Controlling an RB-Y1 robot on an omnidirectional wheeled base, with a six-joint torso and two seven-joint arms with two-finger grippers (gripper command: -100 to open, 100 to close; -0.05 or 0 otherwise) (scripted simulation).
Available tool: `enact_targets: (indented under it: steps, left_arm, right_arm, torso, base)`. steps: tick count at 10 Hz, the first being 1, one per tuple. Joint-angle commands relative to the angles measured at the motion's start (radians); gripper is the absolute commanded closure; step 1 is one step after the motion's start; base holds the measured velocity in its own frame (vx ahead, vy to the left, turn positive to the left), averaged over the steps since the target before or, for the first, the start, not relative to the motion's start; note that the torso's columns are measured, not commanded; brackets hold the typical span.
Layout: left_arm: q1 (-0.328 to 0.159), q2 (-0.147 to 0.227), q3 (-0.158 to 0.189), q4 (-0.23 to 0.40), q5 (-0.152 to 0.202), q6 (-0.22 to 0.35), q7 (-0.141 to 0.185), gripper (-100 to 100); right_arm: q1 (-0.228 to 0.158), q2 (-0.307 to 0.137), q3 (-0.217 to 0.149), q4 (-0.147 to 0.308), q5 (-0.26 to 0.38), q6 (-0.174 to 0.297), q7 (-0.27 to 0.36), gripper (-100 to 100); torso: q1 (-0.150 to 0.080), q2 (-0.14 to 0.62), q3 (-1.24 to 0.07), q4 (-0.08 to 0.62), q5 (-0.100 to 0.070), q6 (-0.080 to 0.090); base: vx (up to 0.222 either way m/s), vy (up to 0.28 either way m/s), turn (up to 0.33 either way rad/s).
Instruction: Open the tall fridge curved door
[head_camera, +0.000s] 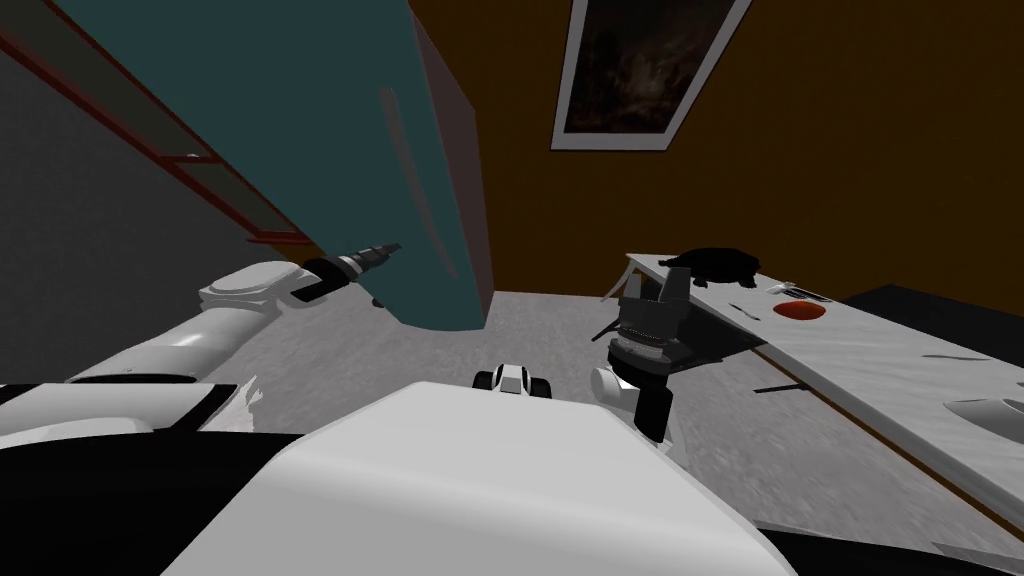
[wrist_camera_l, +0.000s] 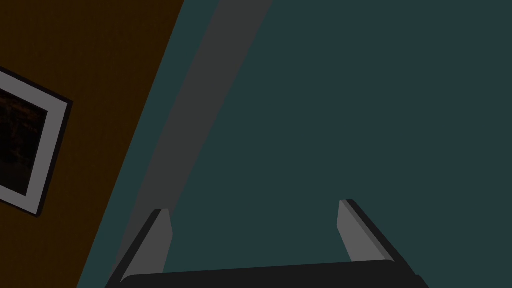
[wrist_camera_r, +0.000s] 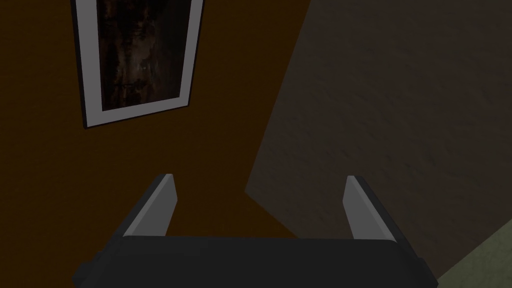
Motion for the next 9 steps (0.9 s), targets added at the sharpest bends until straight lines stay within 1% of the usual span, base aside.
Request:
enact_targets:
  steps: [1,5,6,9]
  left_arm:
    - [-0.007,0.059,-0.007,0.017,0.004,0.002,0.046,-100]
    - [-0.004,0.188,-0.020,0.045,0.023,0.022,0.161,-100]
    - [-0.004,0.198,-0.020,0.045,0.023,0.022,0.161,-100]
    - [-0.001,0.293,-0.030,0.069,0.038,0.038,0.241,-100]
  right_arm:
    - [0.000,0.000,0.000,0.000,0.000,0.000,0.000,0]
    - [0.000,0.000,0.000,0.000,0.000,0.000,0.000,0]
    - [0.000,0.000,0.000,0.000,0.000,0.000,0.000,0]
    - [0.000,0.000,0.000,0.000,0.000,0.000,0.000,0]
  torso:
    - [0.001,0.000,0.000,0.000,0.001,0.000]
    - [0.001,0.001,0.001,0.000,0.001,0.000]
    - [0.001,0.001,0.001,0.000,0.001,0.000]
    - [0.003,0.003,0.002,0.001,0.001,0.000]
  base:
    - [0.073,-0.063,-0.010]
    - [0.094,-0.078,-0.019]
    - [0.071,-0.055,-0.010]
    - [0.070,-0.052,-0.019]
